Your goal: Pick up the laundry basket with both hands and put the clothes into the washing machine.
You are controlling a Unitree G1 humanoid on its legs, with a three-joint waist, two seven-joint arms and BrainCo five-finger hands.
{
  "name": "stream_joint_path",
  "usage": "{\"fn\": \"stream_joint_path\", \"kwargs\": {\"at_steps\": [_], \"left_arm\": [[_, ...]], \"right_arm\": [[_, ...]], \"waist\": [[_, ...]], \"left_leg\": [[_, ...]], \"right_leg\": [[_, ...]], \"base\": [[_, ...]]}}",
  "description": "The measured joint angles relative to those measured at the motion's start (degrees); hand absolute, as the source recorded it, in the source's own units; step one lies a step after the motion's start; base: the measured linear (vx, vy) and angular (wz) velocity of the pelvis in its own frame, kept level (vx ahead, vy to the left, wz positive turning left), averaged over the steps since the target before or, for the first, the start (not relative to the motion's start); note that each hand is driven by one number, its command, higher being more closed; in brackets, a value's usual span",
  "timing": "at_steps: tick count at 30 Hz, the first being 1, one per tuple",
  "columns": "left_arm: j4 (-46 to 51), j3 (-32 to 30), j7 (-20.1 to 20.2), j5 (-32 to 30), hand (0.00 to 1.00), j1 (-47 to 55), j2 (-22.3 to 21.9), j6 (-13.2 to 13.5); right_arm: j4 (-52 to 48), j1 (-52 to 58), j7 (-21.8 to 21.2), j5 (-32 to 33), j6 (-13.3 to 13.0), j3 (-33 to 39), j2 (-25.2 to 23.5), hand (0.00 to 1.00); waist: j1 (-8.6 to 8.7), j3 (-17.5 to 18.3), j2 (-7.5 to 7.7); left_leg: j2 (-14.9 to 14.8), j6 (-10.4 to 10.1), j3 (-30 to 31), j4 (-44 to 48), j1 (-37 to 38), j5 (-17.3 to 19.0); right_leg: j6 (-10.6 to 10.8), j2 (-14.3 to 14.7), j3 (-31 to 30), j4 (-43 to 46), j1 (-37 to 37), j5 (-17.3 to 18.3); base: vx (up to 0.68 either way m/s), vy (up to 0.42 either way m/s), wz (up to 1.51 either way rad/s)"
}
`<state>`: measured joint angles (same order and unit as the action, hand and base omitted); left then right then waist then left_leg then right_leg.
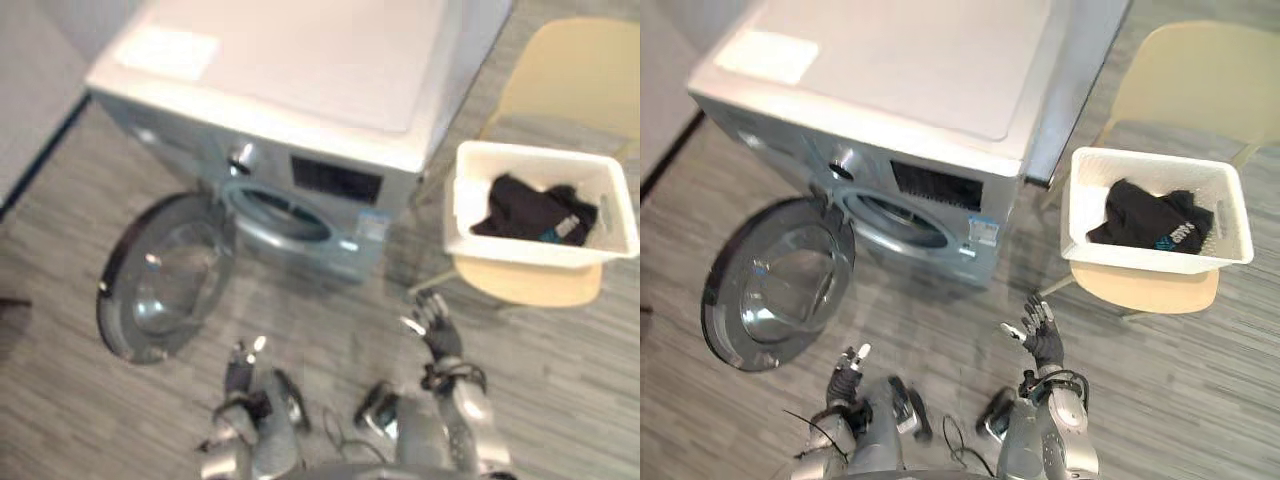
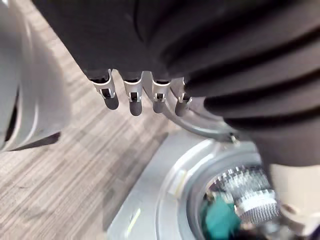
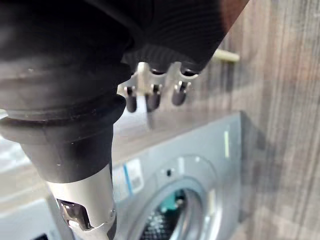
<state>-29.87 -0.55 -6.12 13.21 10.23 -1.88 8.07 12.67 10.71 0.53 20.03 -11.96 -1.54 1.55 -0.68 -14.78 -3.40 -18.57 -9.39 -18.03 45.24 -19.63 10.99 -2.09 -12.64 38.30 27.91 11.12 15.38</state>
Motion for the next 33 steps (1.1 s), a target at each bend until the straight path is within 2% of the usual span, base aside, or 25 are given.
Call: {"fn": "stream_joint_path", "kwargs": {"at_steps": [1, 3, 5, 7, 8, 10, 12, 13, 15, 16, 17, 18, 19, 20, 21, 22, 23, 24, 25, 26, 27, 29, 30, 32, 33], "left_arm": [[0.94, 1.00, -0.03, 0.15, 0.00, -0.05, -0.11, -0.02], [2.51, 3.80, 0.63, 1.14, 0.00, -1.25, -0.06, 0.14], [2.44, 7.22, 1.21, 2.95, 0.00, -3.35, 1.03, 0.20], [1.59, 7.71, 1.60, 3.19, 0.00, -4.78, 2.00, -0.04], [0.87, 7.74, 1.98, 2.56, 0.00, -4.55, 2.01, -0.03], [0.88, 7.72, 2.26, 1.88, 0.00, -3.43, 3.11, 0.01], [0.89, 7.71, 2.28, 1.88, 0.00, -2.77, 4.45, 0.04], [0.99, 7.67, 2.29, 2.56, 0.00, -2.09, 4.61, 0.08], [1.36, 7.64, 2.37, 4.08, 0.00, -1.05, 4.60, 0.18], [1.54, 7.40, 2.36, 5.24, 0.00, -0.42, 4.60, 0.19], [1.57, 6.27, 2.35, 6.05, 0.00, -0.19, 4.14, 0.03], [1.67, 5.94, 2.40, 6.48, 0.00, 0.16, 2.58, -0.02], [1.76, 5.86, 2.40, 6.54, 0.00, 0.38, 1.63, 0.04], [2.05, 5.76, 2.46, 6.66, 0.00, 1.09, 0.37, 0.12], [2.42, 4.67, 2.63, 8.39, 0.00, 1.26, -0.21, 0.12], [2.42, 3.97, 2.75, 9.37, 0.00, 1.40, -0.27, 0.06], [2.57, 2.94, 3.07, 10.80, 0.00, 1.42, -0.25, 0.06], [3.07, 2.22, 3.70, 11.97, 0.00, 1.66, -0.11, 0.09], [3.83, 2.50, 4.28, 12.30, 0.00, 2.59, -0.36, 0.10], [4.25, 2.59, 4.87, 12.28, 0.00, 3.19, -0.39, 0.10], [5.20, 2.50, 5.08, 12.30, 0.00, 4.56, -0.34, 0.11], [6.94, 1.74, 5.04, 12.73, 0.00, 5.91, -0.02, 0.10], [7.36, 1.48, 5.06, 12.74, 0.00, 6.22, 0.11, 0.11], [7.81, 1.26, 5.08, 12.72, 0.00, 6.00, 0.26, 0.09], [8.02, 1.26, 5.10, 12.67, 0.00, 6.02, 0.22, 0.08]], "right_arm": [[-0.07, 0.01, 0.82, 0.05, -0.01, 0.43, -0.52, 0.00], [-0.16, 0.25, 2.22, 0.07, 0.00, 1.22, -1.42, 0.00], [-2.01, 0.43, 2.90, 0.02, -0.01, 1.21, -2.61, 0.00], [-2.40, 0.00, 3.13, 0.09, -0.02, 1.87, -3.57, 0.00], [-2.33, -0.46, 3.22, -0.19, -0.04, 2.05, -3.37, 0.00], [-2.20, 0.06, 3.22, -0.53, -0.06, 2.62, -2.83, 0.00], [-2.14, -0.19, 3.10, -2.07, -0.07, 3.54, -1.59, 0.00], [-2.00, -1.35, 3.15, -2.93, -0.13, 4.77, -0.15, 0.00], [-1.60, -2.60, 3.16, -3.12, -0.17, 5.45, 0.41, 0.00], [-1.35, -3.77, 3.28, -3.16, -0.27, 6.02, 0.70, 0.00], [-0.60, -5.16, 3.59, -3.15, -0.27, 6.33, 1.66, 0.00], [-0.31, -5.88, 3.94, -3.14, -0.27, 6.26, 2.80, 0.00], [-0.31, -6.15, 4.38, -3.12, -0.26, 6.25, 3.64, 0.00], [-0.41, -6.78, 4.41, -3.14, -0.26, 5.70, 4.77, 0.00], [-0.73, -8.00, 4.33, -3.16, -0.25, 4.94, 5.31, 0.00], [-0.73, -8.78, 4.29, -3.17, -0.25, 4.54, 5.21, 0.00], [-0.78, -9.76, 4.29, -3.23, -0.25, 3.40, 5.09, 0.00], [-1.14, -10.98, 4.26, -3.47, -0.22, 2.09, 5.06, 0.00], [-2.58, -11.81, 4.27, -3.79, -0.21, 1.30, 5.75, 0.00], [-3.17, -12.47, 4.28, -3.81, -0.21, 1.02, 6.15, 0.00], [-3.61, -14.80, 4.33, -3.93, -0.20, 0.30, 6.51, 0.00], [-4.26, -20.06, 4.24, -4.42, -0.15, -2.28, 6.96, 0.00], [-4.30, -21.42, 4.23, -4.48, -0.13, -3.04, 6.94, 0.00], [-4.52, -25.74, 4.28, -4.99, -0.08, -4.06, 6.91, 0.00], [-4.52, -26.92, 4.34, -5.19, -0.08, -4.19, 6.84, 0.00]], "waist": [[0.15, 0.22, -0.36], [0.79, 0.46, 0.81], [2.05, 1.29, 2.42], [2.00, 1.28, 3.52], [2.00, 1.53, 3.40], [3.04, 2.74, 3.18], [3.03, 4.92, 3.90], [2.88, 6.14, 3.51], [2.64, 7.11, 3.23], [2.72, 8.10, 3.56], [2.58, 8.52, 2.41], [2.03, 8.96, 0.91], [1.82, 9.24, 0.35], [1.44, 10.01, -0.47], [1.35, 10.45, -0.35], [1.30, 10.34, 0.04], [1.23, 10.25, 0.82], [0.72, 9.57, 1.47], [-1.33, 8.94, 1.98], [-2.06, 8.88, 1.84], [-2.62, 8.60, 1.37], [-3.83, 8.34, 0.96], [-4.10, 8.27, 1.07], [-5.31, 8.11, 1.26], [-5.57, 8.17, 1.17]], "left_leg": [[0.79, -0.29, 0.16, -2.62, 1.85, 1.50], [2.95, 1.80, -0.16, -8.66, 5.32, 3.45], [4.82, 4.18, -0.95, -13.62, 6.98, 5.21], [4.03, 5.28, -4.57, -16.36, 8.69, 5.53], [3.14, 5.61, -7.76, -18.01, 10.59, 4.45], [2.94, 5.90, -10.38, -19.78, 12.30, 3.59], [2.17, 5.38, -12.41, -21.35, 12.26, 1.99], [0.10, 3.92, -14.24, -21.54, 11.96, 0.06], [-1.53, 2.44, -15.34, -21.32, 11.55, -0.88], [-3.54, 0.84, -15.53, -20.40, 10.70, -1.79], [-5.94, -1.77, -14.99, -21.04, 10.58, -3.45], [-7.69, -2.65, -15.14, -24.33, 11.81, -6.36], [-8.57, -3.19, -15.11, -26.62, 13.02, -8.31], [-10.77, -3.58, -14.96, -29.65, 15.17, -12.14], [-13.32, -2.60, -14.28, -29.02, 15.57, -15.97], [-14.42, -0.77, -13.86, -27.69, 15.26, -18.06], [-16.32, 3.78, -13.64, -24.12, 14.17, -21.33], [-19.51, 11.28, -13.20, -15.17, 11.34, -22.00], [-19.96, 15.58, -10.72, -2.88, 7.65, -16.07], [-18.71, 14.46, -9.17, 1.09, 5.98, -13.49], [-15.29, 11.93, -6.98, 5.47, 3.11, -8.88], [-7.59, 8.79, -8.47, 2.91, -1.46, -3.04], [-5.72, 8.95, -10.82, 0.62, -2.22, -2.43], [1.54, 9.54, -20.19, -11.55, -3.79, -2.36], [3.49, 9.53, -21.87, -15.60, -3.70, -2.67]], "right_leg": [[-0.07, 0.08, -0.52, 0.41, 0.03, -0.04], [-0.56, -0.44, -2.36, 1.89, 1.33, -0.45], [0.20, 0.72, -9.41, 3.40, 5.60, -2.04], [0.76, 2.51, -13.48, 1.47, 7.22, -4.19], [0.13, 2.35, -14.04, 4.29, 6.88, -3.09], [0.60, -0.69, -12.57, 9.31, 5.13, -1.51], [1.48, -3.77, -12.31, 9.80, 3.41, -0.61], [1.73, -7.83, -11.64, 7.76, 1.45, -0.63], [2.32, -10.94, -10.96, 4.26, 0.57, -1.60], [5.66, -12.81, -9.31, -0.57, -0.61, -4.14], [10.75, -9.59, -7.66, -1.78, -0.92, -4.05], [10.33, -6.68, -6.52, -2.06, -0.71, -4.14], [10.13, -5.16, -6.34, -2.59, -0.71, -4.13], [8.52, -1.25, -7.00, -4.50, -1.13, -3.67], [6.89, 1.90, -7.67, -5.92, -1.52, -3.31], [6.14, 3.16, -8.24, -6.73, -1.95, -3.28], [5.25, 5.29, -9.29, -8.67, -3.12, -3.55], [3.99, 7.09, -11.10, -12.38, -5.99, -4.31], [3.02, 8.37, -13.19, -15.07, -8.16, -4.76], [2.59, 8.70, -14.01, -16.01, -9.00, -4.61], [1.72, 9.26, -15.19, -17.11, -10.28, -4.08], [0.93, 10.05, -15.99, -18.98, -11.63, -3.58], [0.92, 10.12, -15.81, -19.39, -11.93, -3.55], [1.91, 10.54, -13.68, -21.62, -14.35, -3.45], [2.48, 10.65, -12.97, -22.08, -15.02, -3.19]], "base": [[-0.16, 0.033, -0.29], [-0.20, 0.022, -0.20], [-0.28, 0.038, -0.32], [-0.28, 0.016, -0.85], [-0.27, -0.054, -1.07], [-0.22, -0.093, -0.83], [-0.14, -0.201, -0.76], [-0.08, -0.278, -0.69], [-0.05, -0.328, -0.66], [-0.03, -0.508, -0.66], [0.00, -0.601, -0.70], [0.03, -0.488, -0.60], [0.07, -0.419, -0.71], [0.10, -0.433, -0.87], [0.11, -0.451, -0.85], [0.09, -0.377, -0.72], [0.15, -0.475, -0.63], [0.16, -0.457, -0.92], [0.16, -0.397, -0.85], [0.11, -0.167, -0.75], [0.14, -0.111, -0.50], [0.18, -0.070, -0.34], [0.22, -0.022, -0.05], [0.29, -0.015, 0.28], [0.34, -0.013, 0.34]]}}
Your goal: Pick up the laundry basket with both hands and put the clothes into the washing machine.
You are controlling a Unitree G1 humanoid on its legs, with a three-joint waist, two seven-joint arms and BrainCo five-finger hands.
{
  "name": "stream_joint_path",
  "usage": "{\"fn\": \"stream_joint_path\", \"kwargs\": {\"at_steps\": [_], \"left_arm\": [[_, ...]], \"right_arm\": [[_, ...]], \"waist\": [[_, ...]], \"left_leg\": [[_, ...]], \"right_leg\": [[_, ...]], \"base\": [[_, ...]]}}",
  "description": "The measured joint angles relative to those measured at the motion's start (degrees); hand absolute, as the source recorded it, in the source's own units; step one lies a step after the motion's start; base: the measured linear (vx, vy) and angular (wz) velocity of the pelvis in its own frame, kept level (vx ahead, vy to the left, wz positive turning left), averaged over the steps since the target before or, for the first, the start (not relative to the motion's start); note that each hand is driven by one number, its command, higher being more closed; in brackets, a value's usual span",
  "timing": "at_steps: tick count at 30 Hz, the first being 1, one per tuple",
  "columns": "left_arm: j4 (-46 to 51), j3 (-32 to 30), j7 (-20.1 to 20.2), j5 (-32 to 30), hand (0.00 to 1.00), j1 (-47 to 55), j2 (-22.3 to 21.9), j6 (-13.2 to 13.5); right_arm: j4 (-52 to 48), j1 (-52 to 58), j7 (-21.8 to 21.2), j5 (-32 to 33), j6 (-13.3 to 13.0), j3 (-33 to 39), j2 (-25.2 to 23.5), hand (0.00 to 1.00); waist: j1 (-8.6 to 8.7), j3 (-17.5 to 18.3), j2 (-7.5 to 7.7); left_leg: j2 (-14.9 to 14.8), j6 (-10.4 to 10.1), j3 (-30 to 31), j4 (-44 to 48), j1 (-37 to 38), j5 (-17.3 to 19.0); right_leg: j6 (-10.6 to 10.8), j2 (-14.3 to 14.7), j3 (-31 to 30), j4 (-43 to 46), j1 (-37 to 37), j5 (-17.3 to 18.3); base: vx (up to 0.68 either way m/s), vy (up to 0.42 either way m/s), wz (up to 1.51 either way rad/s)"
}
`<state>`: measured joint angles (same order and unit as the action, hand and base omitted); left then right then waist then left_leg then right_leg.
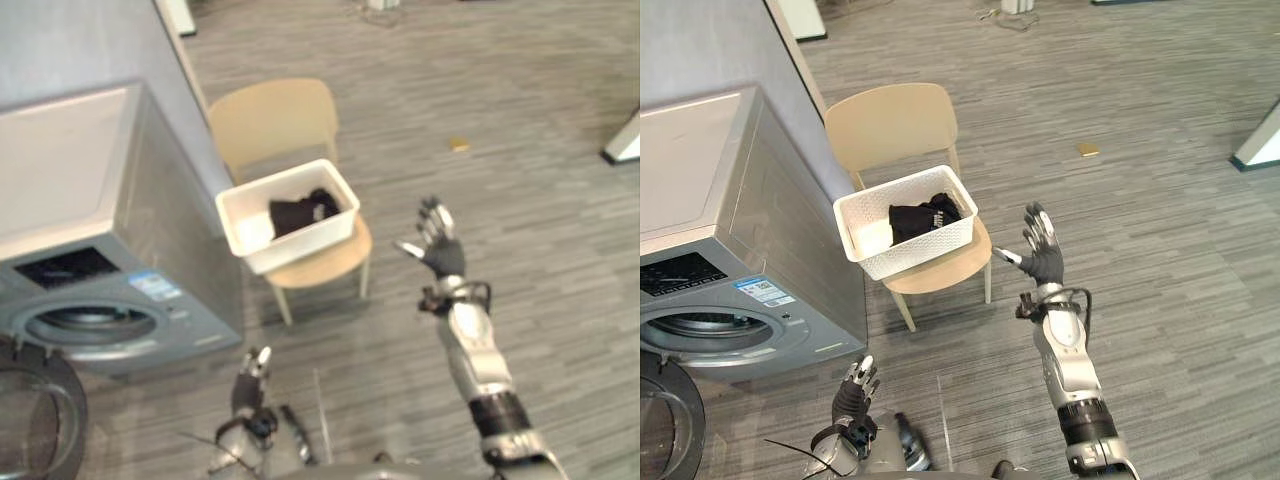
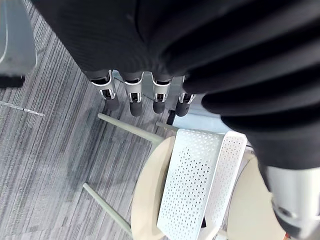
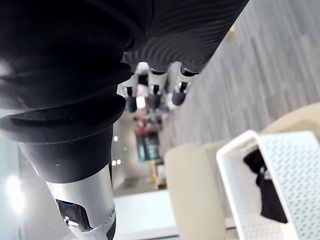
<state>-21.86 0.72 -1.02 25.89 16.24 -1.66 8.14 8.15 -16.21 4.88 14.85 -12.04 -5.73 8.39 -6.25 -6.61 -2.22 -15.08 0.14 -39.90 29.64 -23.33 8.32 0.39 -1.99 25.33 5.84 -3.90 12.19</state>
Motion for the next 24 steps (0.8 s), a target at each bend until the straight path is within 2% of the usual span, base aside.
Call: {"fn": "stream_joint_path", "kwargs": {"at_steps": [1, 2, 4, 5, 6, 7, 8, 10, 11, 12, 13, 14, 15, 16, 18, 19, 20, 21, 22, 23, 24], "left_arm": [[0.42, -0.07, 0.05, -0.02, 0.00, -0.04, 0.02, -0.01], [0.62, -0.45, 0.01, 0.13, 0.00, -0.48, 0.81, -0.04], [0.79, -1.36, -0.12, 0.65, 0.00, -1.75, 0.97, -0.10], [1.11, -1.18, -0.13, 1.18, 0.00, -1.78, 0.95, -0.11], [1.14, -1.14, -0.14, 1.25, 0.00, -1.73, 1.01, -0.11], [1.51, -0.86, -0.21, 1.46, 0.00, -1.68, 1.58, -0.12], [2.26, 0.10, -0.32, 2.10, 0.00, -2.11, 2.69, -0.14], [4.02, 1.66, -0.34, 2.55, 0.00, -2.52, 4.36, -0.10], [4.65, 1.95, -0.38, 2.53, 0.00, -2.41, 4.88, 0.01], [4.65, 2.47, -0.38, 2.52, 0.00, -2.44, 5.19, -0.01], [4.62, 2.95, -0.35, 2.50, 0.00, -2.37, 5.30, 0.00], [4.53, 3.91, -0.20, 2.36, 0.00, -2.32, 5.46, -0.04], [4.06, 5.23, -0.08, 2.07, 0.00, -2.81, 5.47, -0.18], [3.66, 5.82, 0.07, 1.86, 0.00, -2.99, 5.50, -0.22], [1.88, 6.90, 0.84, 0.89, 0.00, -3.83, 5.47, -0.38], [0.88, 7.46, 1.09, 0.16, 0.00, -4.02, 5.73, -0.43], [0.73, 7.99, 1.27, -0.98, 0.00, -3.86, 6.70, -0.45], [0.24, 8.10, 1.60, -1.63, 0.00, -3.88, 6.94, -0.43], [-0.97, 8.26, 2.21, -2.04, 0.00, -4.72, 6.18, -0.77], [-0.76, 8.33, 2.50, -2.41, 0.00, -4.44, 5.65, -0.77], [-0.91, 8.33, 2.57, -2.60, 0.00, -4.47, 5.39, -0.91]], "right_arm": [[0.16, -2.04, 0.16, -0.97, -0.01, -0.31, -0.16, 0.00], [1.14, -3.96, 0.51, -2.22, -0.03, -1.30, -0.78, 0.00], [2.86, -6.04, 0.51, -3.99, 0.09, -3.69, -1.77, 0.00], [3.86, -6.11, 0.46, -5.71, 0.11, -5.15, -2.37, 0.00], [4.62, -6.11, 0.36, -6.50, 0.18, -6.01, -2.52, 0.00], [5.08, -6.08, 0.13, -7.03, 0.57, -7.15, -3.40, 0.00], [4.67, -6.08, -0.18, -9.34, 1.28, -7.87, -3.83, 0.00], [4.55, -6.44, -0.17, -12.96, 1.40, -7.71, -3.67, 0.00], [4.50, -6.69, -0.11, -15.43, 1.38, -7.63, -3.59, 0.00], [4.54, -6.93, -0.07, -16.89, 1.39, -7.60, -3.31, 0.00], [4.59, -7.00, -0.03, -17.79, 1.39, -7.59, -3.05, 0.00], [4.70, -7.17, 0.06, -19.72, 1.51, -7.61, -2.23, 0.00], [5.67, -7.52, 0.10, -22.61, 2.38, -7.29, 0.00, 0.00], [6.27, -7.48, 0.12, -24.24, 2.87, -6.84, 1.04, 0.00], [6.32, -6.25, 0.17, -28.55, 4.77, -4.43, 3.66, 0.00], [6.39, -5.57, 0.22, -32.34, 6.40, -2.12, 4.28, 0.00], [6.52, -5.39, 0.28, -34.82, 7.29, -0.15, 4.26, 0.00], [6.63, -5.35, 0.35, -35.73, 7.44, 0.86, 4.59, 0.00], [7.73, -5.31, 0.51, -36.85, 7.78, 2.64, 5.44, 0.00], [8.03, -5.21, 0.50, -38.08, 8.25, 3.62, 6.17, 0.00], [8.24, -4.93, 0.46, -38.47, 8.36, 4.27, 6.53, 0.00]], "waist": [[-0.93, 0.48, -0.55], [-0.90, 0.38, 1.60], [-1.26, -0.08, 3.27], [-2.15, -0.08, 3.15], [-2.51, -0.06, 2.92], [-2.69, -0.09, 2.75], [-2.13, -0.12, 2.72], [-2.13, -0.03, 2.90], [-2.14, 0.05, 3.02], [-2.08, 0.25, 3.38], [-1.76, 0.32, 3.30], [-1.11, 0.39, 3.16], [-0.74, 0.35, 3.12], [-0.60, 0.33, 3.06], [0.18, 0.38, 3.46], [0.68, 0.34, 4.67], [0.84, 0.34, 6.78], [1.05, 0.20, 7.16], [0.43, 0.57, 5.74], [-0.35, 0.58, 5.15], [-0.44, 0.58, 4.82]], "left_leg": [[2.72, 6.16, -1.27, -6.81, 1.17, -1.33], [4.47, 9.77, -0.94, -7.71, 1.48, -1.52], [5.17, 11.05, 0.19, -5.27, 2.17, 1.14], [4.34, 11.13, 1.16, -2.94, 3.49, 3.24], [3.65, 10.70, 1.67, -2.17, 4.61, 4.24], [3.07, 10.12, 3.13, -1.98, 6.24, 4.72], [3.03, 9.99, 5.89, -2.63, 7.90, 4.78], [3.35, 9.05, 7.56, -5.09, 10.91, 4.69], [4.66, 7.83, 9.10, -8.22, 13.07, 4.02], [6.06, 6.70, 11.16, -10.94, 14.50, 3.40], [6.54, 6.22, 12.30, -11.76, 14.63, 3.10], [7.49, 5.58, 15.70, -12.85, 14.13, 3.06], [8.16, 4.55, 19.66, -13.20, 12.98, 2.65], [8.38, 4.41, 21.52, -13.12, 12.58, 2.21], [9.35, 2.81, 25.92, -12.85, 11.61, 1.11], [10.74, 1.85, 29.24, -12.42, 11.31, 0.53], [12.44, 0.99, 31.93, -11.80, 10.90, 0.07], [12.97, 0.41, 33.54, -10.91, 10.05, 0.16], [11.40, -1.92, 35.98, -10.75, 8.35, -0.99], [10.00, -3.23, 37.46, -11.95, 6.70, -1.82], [9.30, -3.83, 38.23, -12.78, 5.83, -2.22]], "right_leg": [[1.25, 0.66, 0.46, -0.35, -0.97, 0.79], [2.17, 0.11, 1.38, -1.80, -2.07, 0.79], [4.44, -0.13, 1.85, -3.16, -4.90, -0.53], [4.96, -0.28, 1.88, 1.38, -5.54, -0.34], [5.36, -0.74, 1.89, 5.96, -4.87, -0.15], [6.43, -2.19, 2.26, 15.51, -2.61, -0.32], [8.19, -3.90, 2.05, 28.53, 1.30, -0.89], [7.52, -5.83, 1.18, 39.69, 6.12, -0.47], [6.47, -7.44, 1.52, 40.24, 7.85, 0.13], [4.70, -8.95, 1.64, 37.95, 10.05, 1.12], [3.91, -9.51, 1.79, 35.70, 10.94, 1.50], [3.52, -10.22, 1.78, 28.83, 12.24, 1.55], [3.27, -10.20, -1.95, 19.66, 14.41, 1.02], [4.08, -10.02, -3.71, 16.06, 14.82, 0.43], [6.14, -10.38, -7.42, 8.23, 14.75, -3.07], [7.84, -11.36, -9.52, 4.60, 14.49, -7.03], [6.90, -12.15, -9.81, 2.45, 14.45, -12.37], [7.86, -12.14, -10.12, 2.32, 14.44, -15.72], [6.94, -10.84, -7.28, 1.95, 14.06, -15.95], [6.11, -9.10, -4.94, -0.28, 14.01, -15.99], [5.55, -8.25, -3.52, -1.25, 14.09, -16.35]], "base": [[0.38, 0.004, 0.40], [0.40, 0.003, 0.43], [0.43, 0.033, 0.49], [0.50, 0.094, 0.32], [0.40, 0.113, 0.21], [0.36, 0.112, 0.43], [0.27, 0.060, 0.71], [0.29, 0.019, 0.88], [0.33, -0.013, 0.93], [0.22, -0.018, 0.88], [0.23, -0.098, 1.03], [0.16, -0.144, 1.33], [0.19, -0.183, 1.39], [0.17, -0.193, 1.47], [0.18, -0.215, 1.45], [0.23, -0.330, 1.77], [0.22, -0.372, 1.74], [0.18, -0.356, 1.41], [0.13, -0.306, 0.96], [0.11, -0.273, 0.73], [0.06, -0.250, 0.73]]}}
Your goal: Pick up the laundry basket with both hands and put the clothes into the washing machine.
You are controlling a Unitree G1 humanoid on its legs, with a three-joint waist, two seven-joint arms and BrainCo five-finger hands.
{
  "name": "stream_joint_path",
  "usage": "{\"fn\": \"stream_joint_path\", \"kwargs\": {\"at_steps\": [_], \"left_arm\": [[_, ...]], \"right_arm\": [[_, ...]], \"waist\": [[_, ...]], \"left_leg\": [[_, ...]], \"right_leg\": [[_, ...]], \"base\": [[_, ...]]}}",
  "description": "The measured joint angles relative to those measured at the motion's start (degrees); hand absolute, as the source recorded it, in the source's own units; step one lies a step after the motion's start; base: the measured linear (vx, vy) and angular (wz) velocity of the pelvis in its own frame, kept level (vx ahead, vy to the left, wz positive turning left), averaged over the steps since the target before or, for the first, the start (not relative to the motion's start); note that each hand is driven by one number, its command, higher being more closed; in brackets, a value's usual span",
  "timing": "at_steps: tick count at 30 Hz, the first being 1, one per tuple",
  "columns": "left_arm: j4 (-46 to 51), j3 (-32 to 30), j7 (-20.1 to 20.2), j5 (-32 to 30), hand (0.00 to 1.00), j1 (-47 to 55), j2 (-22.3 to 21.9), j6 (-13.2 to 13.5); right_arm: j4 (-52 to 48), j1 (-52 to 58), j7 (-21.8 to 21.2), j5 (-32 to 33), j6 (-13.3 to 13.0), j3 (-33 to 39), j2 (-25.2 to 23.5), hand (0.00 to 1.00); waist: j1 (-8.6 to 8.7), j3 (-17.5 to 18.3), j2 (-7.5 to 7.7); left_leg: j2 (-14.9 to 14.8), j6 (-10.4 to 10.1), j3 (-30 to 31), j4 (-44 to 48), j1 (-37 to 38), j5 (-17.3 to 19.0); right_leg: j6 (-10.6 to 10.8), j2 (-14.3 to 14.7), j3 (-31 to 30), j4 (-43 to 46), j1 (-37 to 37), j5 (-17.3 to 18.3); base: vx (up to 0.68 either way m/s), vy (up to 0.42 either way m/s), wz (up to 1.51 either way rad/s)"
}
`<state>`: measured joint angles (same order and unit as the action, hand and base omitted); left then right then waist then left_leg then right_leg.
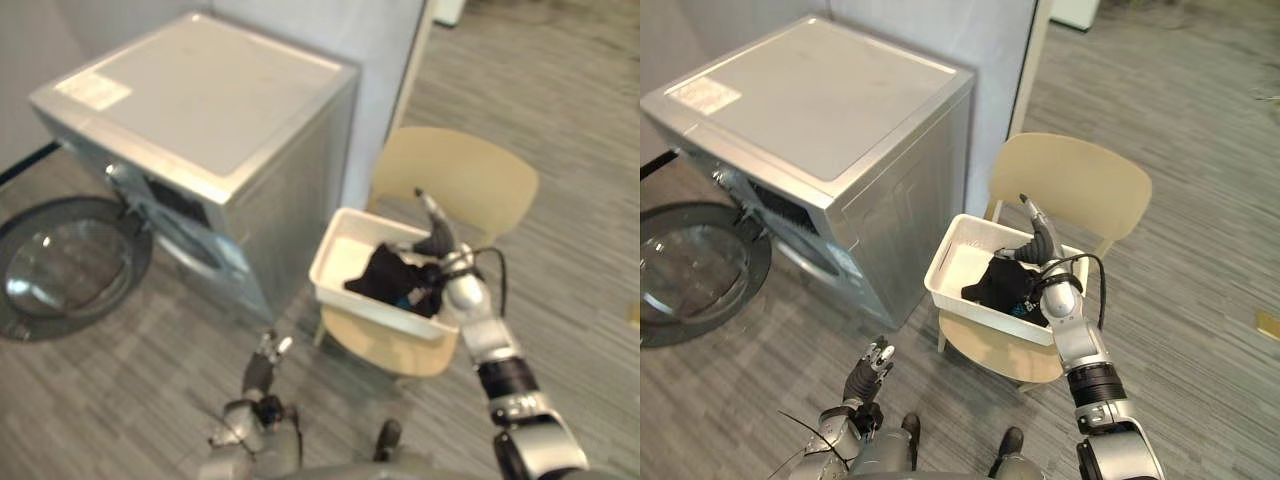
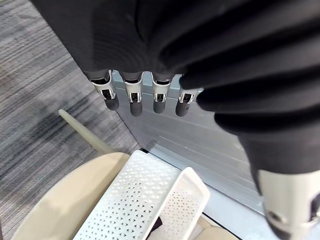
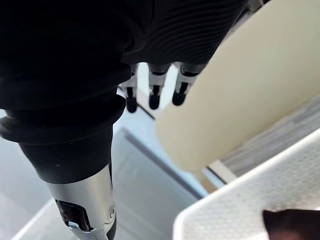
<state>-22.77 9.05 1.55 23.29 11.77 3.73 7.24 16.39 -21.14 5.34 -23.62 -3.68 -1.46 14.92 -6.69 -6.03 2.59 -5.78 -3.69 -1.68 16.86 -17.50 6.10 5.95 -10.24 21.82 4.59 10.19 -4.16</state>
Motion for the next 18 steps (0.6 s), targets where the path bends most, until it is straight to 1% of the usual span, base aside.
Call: {"fn": "stream_joint_path", "kwargs": {"at_steps": [1, 2, 3, 4, 7, 8, 10, 11, 12, 13, 15, 17, 18], "left_arm": [[-0.33, 0.28, 0.53, -0.26, 0.00, -0.05, -0.20, -0.51], [-0.30, 0.71, 1.14, -0.55, 0.00, 0.07, -0.33, -0.87], [-0.29, 0.76, 1.52, -0.55, 0.00, 0.65, -0.43, -1.01], [-0.27, 0.87, 2.21, -0.55, 0.00, 0.80, -0.55, -1.25], [-0.03, 1.09, 2.37, -0.51, 0.00, 0.63, 0.14, -1.28], [0.51, 1.51, 2.77, -0.51, 0.00, 0.65, 0.94, -1.28], [1.97, 1.49, 3.42, -0.51, 0.00, 0.48, 1.12, -1.25], [2.87, 1.42, 3.45, -0.50, 0.00, 0.05, 1.28, -1.17], [3.00, 1.41, 3.43, -0.50, 0.00, -0.64, 1.22, -1.16], [3.00, 1.34, 3.34, -0.48, 0.00, -1.61, 1.13, -1.15], [3.15, 1.20, 3.15, -0.30, 0.00, -2.60, 0.98, -1.09], [3.43, 0.80, 3.00, 0.89, 0.00, -3.82, 0.34, -0.99], [3.65, 0.68, 2.95, 0.99, 0.00, -4.05, 0.13, -0.95]], "right_arm": [[0.56, 1.36, -0.07, -0.75, 0.55, 1.81, 0.53, 0.00], [1.46, 2.65, -0.09, -1.37, 1.32, 3.60, 0.78, 0.00], [2.14, 2.80, -0.08, -1.74, 1.82, 4.18, 1.11, 0.00], [3.80, 2.05, -0.06, -1.88, 2.27, 4.85, 2.43, 0.00], [10.88, -4.94, 0.63, -2.04, 2.64, 5.06, 4.98, 0.00], [15.56, -10.46, 1.05, -2.64, 2.89, 4.93, 6.80, 0.00], [20.12, -17.09, 1.48, -2.97, 2.93, 4.75, 8.87, 0.00], [23.00, -21.51, 2.24, -2.98, 2.93, 4.00, 10.66, 0.00], [24.66, -23.62, 2.25, -2.98, 2.95, 3.44, 11.88, 0.00], [26.69, -24.96, 2.23, -3.11, 2.97, 2.99, 12.63, 0.00], [28.81, -25.18, 2.19, -4.76, 3.34, 2.09, 12.60, 0.00], [32.33, -25.18, 2.16, -6.26, 4.32, 2.07, 12.64, 0.00], [33.15, -25.16, 2.13, -6.25, 4.49, 2.06, 12.63, 0.00]], "waist": [[0.02, -0.09, 0.07], [0.35, -0.16, 0.12], [0.56, -0.44, 0.03], [0.90, -1.65, -0.11], [1.23, -4.41, -0.03], [1.04, -4.88, -0.16], [0.85, -6.70, -0.33], [0.58, -8.30, -0.69], [0.01, -9.32, -0.88], [-0.56, -10.61, -0.93], [-0.31, -12.42, -0.97], [-0.22, -13.94, -0.92], [-0.20, -14.14, -0.85]], "left_leg": [[-1.18, -1.69, -0.25, -2.33, -0.99, -1.72], [-2.41, -1.60, -2.05, -4.47, -1.05, -3.17], [-3.19, -1.48, -3.74, -5.10, -0.86, -4.28], [-3.34, -0.84, -4.89, -5.52, -0.55, -5.19], [-2.87, -0.34, -5.65, -6.12, -1.08, -5.56], [-2.36, -0.10, -6.53, -7.66, -2.38, -6.55], [-1.71, 0.36, -7.86, -10.47, -2.58, -8.82], [-1.23, 0.70, -8.46, -12.84, -2.92, -10.68], [-1.07, 0.73, -8.86, -14.02, -3.33, -11.59], [-1.01, 0.65, -9.06, -14.85, -3.71, -12.40], [-1.03, 0.75, -8.63, -14.89, -4.24, -12.88], [-0.97, 0.83, -8.26, -14.86, -4.96, -13.09], [-0.98, 0.81, -8.23, -14.87, -5.37, -13.14]], "right_leg": [[-0.43, 0.81, 2.60, -1.16, 0.00, -0.13], [-1.01, 1.06, 4.88, -1.26, -0.25, 0.24], [-1.09, 1.11, 5.67, -1.26, -0.54, 0.29], [-1.09, 1.08, 6.43, -1.22, -1.09, 0.32], [-1.33, 0.50, 6.24, -1.29, -0.22, -0.08], [-1.39, 0.21, 5.71, -2.25, 1.83, -1.29], [-1.50, 0.06, 4.73, -3.96, 3.47, -3.19], [-1.62, 0.05, 4.40, -5.39, 4.55, -4.71], [-1.82, 0.12, 4.20, -6.20, 5.36, -5.58], [-1.79, 0.28, 4.11, -6.99, 5.84, -6.31], [-1.91, 0.36, 4.61, -7.05, 6.10, -6.50], [-1.89, 0.36, 4.93, -7.07, 6.54, -6.61], [-1.95, 0.36, 4.95, -7.06, 6.95, -6.71]], "base": [[0.03, -0.223, 0.84], [0.02, -0.192, 0.84], [0.02, -0.132, 0.61], [-0.02, -0.043, 0.30], [-0.10, 0.048, -0.02], [-0.13, 0.079, -0.21], [-0.11, 0.077, -0.23], [-0.10, 0.057, -0.18], [-0.10, 0.049, -0.15], [-0.07, 0.028, -0.06], [-0.03, 0.012, 0.06], [-0.02, 0.017, 0.08], [0.00, 0.000, 0.00]]}}
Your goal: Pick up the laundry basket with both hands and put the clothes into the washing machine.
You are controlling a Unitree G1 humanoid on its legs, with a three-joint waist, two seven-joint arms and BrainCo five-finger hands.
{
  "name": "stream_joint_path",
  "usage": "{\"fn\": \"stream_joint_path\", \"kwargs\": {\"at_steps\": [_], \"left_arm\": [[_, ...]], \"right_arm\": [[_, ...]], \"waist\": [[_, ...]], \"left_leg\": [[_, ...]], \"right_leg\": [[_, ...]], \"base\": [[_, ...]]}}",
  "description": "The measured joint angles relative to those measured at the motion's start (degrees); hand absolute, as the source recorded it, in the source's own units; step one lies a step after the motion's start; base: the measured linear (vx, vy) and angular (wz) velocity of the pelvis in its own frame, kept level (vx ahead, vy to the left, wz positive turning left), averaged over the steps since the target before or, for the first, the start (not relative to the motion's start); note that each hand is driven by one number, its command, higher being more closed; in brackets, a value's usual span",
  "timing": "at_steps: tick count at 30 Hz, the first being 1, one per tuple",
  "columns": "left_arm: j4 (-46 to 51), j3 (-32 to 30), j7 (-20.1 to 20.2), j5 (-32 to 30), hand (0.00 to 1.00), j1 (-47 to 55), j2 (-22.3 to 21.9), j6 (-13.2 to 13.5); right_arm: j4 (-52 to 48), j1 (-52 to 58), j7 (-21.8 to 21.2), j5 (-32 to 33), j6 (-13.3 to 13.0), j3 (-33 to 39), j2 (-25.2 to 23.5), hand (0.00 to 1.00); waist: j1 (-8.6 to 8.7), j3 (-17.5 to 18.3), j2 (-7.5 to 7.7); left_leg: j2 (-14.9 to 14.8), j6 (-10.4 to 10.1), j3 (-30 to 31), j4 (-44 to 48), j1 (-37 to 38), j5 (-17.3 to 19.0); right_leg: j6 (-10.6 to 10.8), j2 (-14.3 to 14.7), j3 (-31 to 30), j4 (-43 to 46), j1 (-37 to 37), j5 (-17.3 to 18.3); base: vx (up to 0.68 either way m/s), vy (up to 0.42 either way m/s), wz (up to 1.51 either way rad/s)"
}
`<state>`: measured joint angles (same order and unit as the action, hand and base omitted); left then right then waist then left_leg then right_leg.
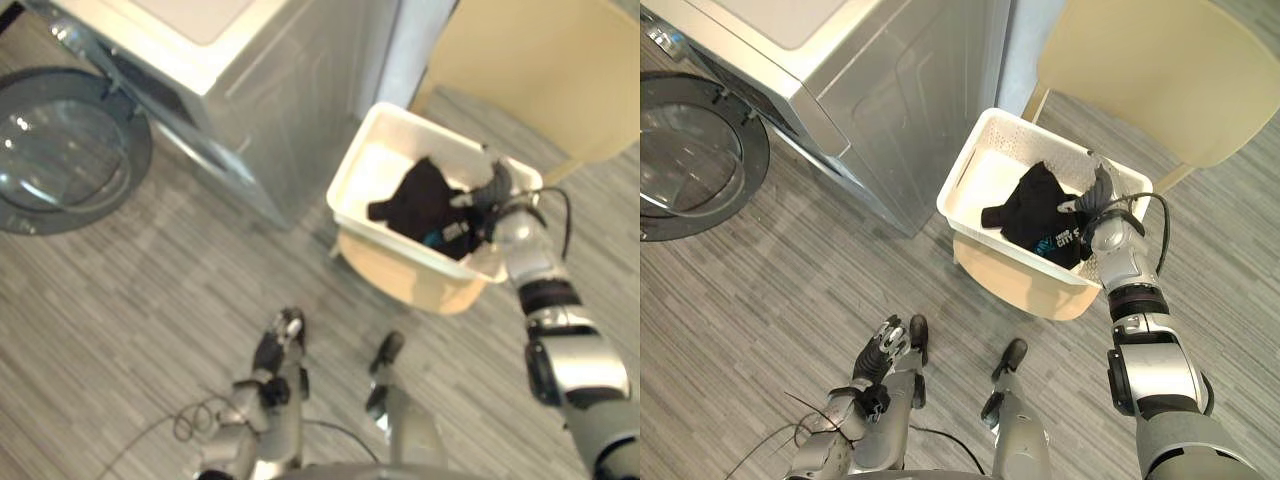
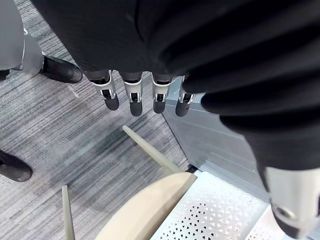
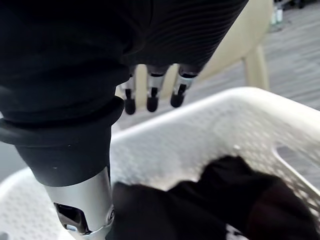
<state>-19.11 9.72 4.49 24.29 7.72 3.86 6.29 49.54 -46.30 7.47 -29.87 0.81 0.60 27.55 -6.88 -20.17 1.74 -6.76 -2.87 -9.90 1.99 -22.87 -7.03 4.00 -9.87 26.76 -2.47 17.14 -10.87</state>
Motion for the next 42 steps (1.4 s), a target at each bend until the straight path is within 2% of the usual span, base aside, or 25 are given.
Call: {"fn": "stream_joint_path", "kwargs": {"at_steps": [4, 7, 11, 13, 15, 17, 21, 22, 24, 26, 28, 31, 34, 37, 39, 42], "left_arm": [[1.34, -0.78, -1.18, 0.32, 0.00, -2.01, -0.44, 0.72], [1.52, -0.83, -1.95, 0.24, 0.00, -3.97, -0.78, 0.72], [1.69, -1.29, -2.56, 0.27, 0.00, -5.23, -1.54, 0.94], [1.60, -1.22, -3.29, 0.33, 0.00, -5.62, -1.98, 0.93], [1.59, -1.25, -3.47, 0.35, 0.00, -6.20, -2.56, 0.98], [2.13, -1.23, -3.48, 0.91, 0.00, -6.98, -2.58, 1.47], [5.86, -0.84, -3.44, 4.94, 0.00, -8.08, -2.78, 1.89], [6.88, -0.65, -3.39, 5.81, 0.00, -8.67, -3.29, 1.93], [9.08, -0.55, -3.27, 7.24, 0.00, -9.08, -4.22, 2.02], [10.31, -0.36, -3.15, 7.75, 0.00, -9.62, -5.36, 2.12], [10.31, -0.27, -3.12, 7.76, 0.00, -10.15, -6.29, 2.09], [10.56, -0.22, -2.39, 7.75, 0.00, -10.29, -7.08, 1.89], [10.90, 0.44, -2.09, 7.74, 0.00, -10.30, -7.30, 1.74], [13.01, 2.01, -2.00, 7.73, 0.00, -9.95, -7.26, 1.48], [15.13, 1.92, -1.94, 7.67, 0.00, -9.91, -7.18, 1.46], [17.50, 1.80, -1.91, 7.56, 0.00, -9.49, -6.21, 1.65]], "right_arm": [[1.30, 0.03, -0.09, 0.02, 0.89, 0.14, -0.08, 0.00], [0.94, 0.92, -0.10, 0.04, 1.06, 0.16, -0.46, 0.00], [-1.75, 4.65, -0.05, 0.07, 1.89, 0.41, -4.32, 0.00], [-1.76, 5.57, -0.05, 0.09, 1.90, 0.41, -4.96, 0.00], [-1.71, 5.61, -0.06, 1.15, 1.85, 0.42, -4.90, 0.00], [-0.77, 3.99, -0.09, 4.08, 1.47, 0.07, -4.55, 0.00], [7.18, -2.73, -1.22, 6.31, 0.38, -2.13, -0.52, 0.00], [8.70, -4.37, -1.60, 6.47, 0.21, -2.78, 0.87, 1.00], [10.22, -6.04, -2.45, 6.92, 0.18, -3.94, 2.37, 1.00], [10.88, -7.08, -3.16, 7.02, 0.13, -5.61, 4.01, 1.00], [12.22, -8.29, -4.14, 7.05, 0.31, -7.72, 4.79, 1.00], [12.34, -8.47, -5.12, 7.95, 0.35, -9.01, 5.06, 1.00], [11.46, -7.46, -5.04, 11.38, 0.04, -9.52, 4.02, 1.00], [9.31, -3.35, -3.80, 12.02, 0.05, -8.00, 1.22, 1.00], [5.59, 1.87, -3.68, 12.64, -0.28, -5.61, -0.74, 1.00], [-1.68, 8.29, -3.87, 14.30, -0.40, -2.75, -1.39, 1.00]], "waist": [[0.08, -2.35, 0.15], [0.13, -2.43, 0.30], [0.51, -3.26, 1.90], [0.55, -3.33, 2.05], [0.36, -3.35, 2.08], [0.14, -3.35, 2.08], [-0.12, -3.46, 1.89], [-0.21, -3.73, 1.43], [-0.16, -3.86, 1.21], [-0.08, -3.93, 1.09], [-0.18, -3.93, 1.10], [-0.30, -3.91, 1.12], [-0.27, -3.91, 1.12], [-0.82, -3.90, 1.11], [-1.57, -3.87, 1.05], [-1.40, -3.76, 1.00]], "left_leg": [[-0.21, -0.06, -0.49, -0.09, -1.76, -0.29], [-0.51, -0.19, -1.26, -0.46, -3.14, -0.39], [-1.31, -0.56, -2.13, -1.39, -3.32, -0.68], [-1.43, -0.59, -2.29, -1.44, -3.54, -0.72], [-1.57, -0.59, -2.82, -1.42, -3.66, -0.72], [-2.20, -0.60, -3.29, -1.26, -4.48, -0.72], [-2.34, -1.12, -2.68, -1.20, -7.03, -1.36], [-2.33, -1.14, -2.21, -1.21, -7.57, -1.47], [-2.70, -1.21, -2.75, -1.41, -8.62, -1.32], [-4.32, -0.98, -7.24, -1.52, -9.53, -1.59], [-4.52, -0.62, -8.04, -1.55, -9.94, -1.95], [-4.64, -0.71, -9.11, -1.28, -10.04, -2.20], [-5.20, -0.81, -9.86, -1.07, -9.22, -2.57], [-5.87, -0.84, -10.57, -0.97, -7.19, -2.57], [-6.29, -0.85, -10.64, -0.87, -5.42, -2.55], [-6.28, -0.87, -10.70, -0.89, -2.20, -2.52]], "right_leg": [[0.43, 0.21, -0.20, -0.83, 1.64, -0.94], [0.37, 0.35, -0.42, -0.84, 3.42, -1.25], [0.39, 1.03, -0.44, -0.83, 4.41, -1.26], [0.39, 1.11, -0.44, -0.83, 4.69, -1.27], [0.67, 1.12, -0.53, -0.83, 5.15, -1.45], [2.06, 1.53, -0.31, -0.84, 6.34, -2.44], [1.87, 1.67, 0.63, -1.06, 8.30, -2.81], [1.82, 1.66, 1.49, -1.08, 8.42, -2.85], [1.79, 1.66, 2.66, -1.08, 9.00, -2.86], [1.76, 1.74, 3.81, -1.10, 9.53, -2.85], [1.63, 1.68, 4.70, -1.10, 9.73, -2.77], [0.30, 1.61, 5.19, -1.09, 9.76, -2.16], [-0.59, 1.96, 5.88, -1.05, 9.35, -1.74], [-0.85, 2.49, 5.88, -1.06, 7.69, -1.55], [-0.97, 2.90, 6.15, -1.06, 5.90, -1.44], [-1.40, 2.95, 6.35, -1.06, 2.48, -0.87]], "base": [[-0.02, 0.010, -0.06], [-0.01, 0.004, -0.08], [0.02, -0.005, -0.10], [0.04, -0.003, -0.07], [0.03, 0.012, -0.12], [0.00, 0.002, -0.18], [-0.02, 0.005, 0.04], [-0.03, 0.018, 0.19], [-0.05, 0.025, 0.24], [-0.04, 0.012, 0.26], [-0.02, 0.016, 0.13], [0.00, 0.027, 0.01], [0.01, 0.003, -0.11], [0.05, 0.003, -0.10], [0.09, 0.021, 0.00], [0.10, 0.054, 0.10]]}}
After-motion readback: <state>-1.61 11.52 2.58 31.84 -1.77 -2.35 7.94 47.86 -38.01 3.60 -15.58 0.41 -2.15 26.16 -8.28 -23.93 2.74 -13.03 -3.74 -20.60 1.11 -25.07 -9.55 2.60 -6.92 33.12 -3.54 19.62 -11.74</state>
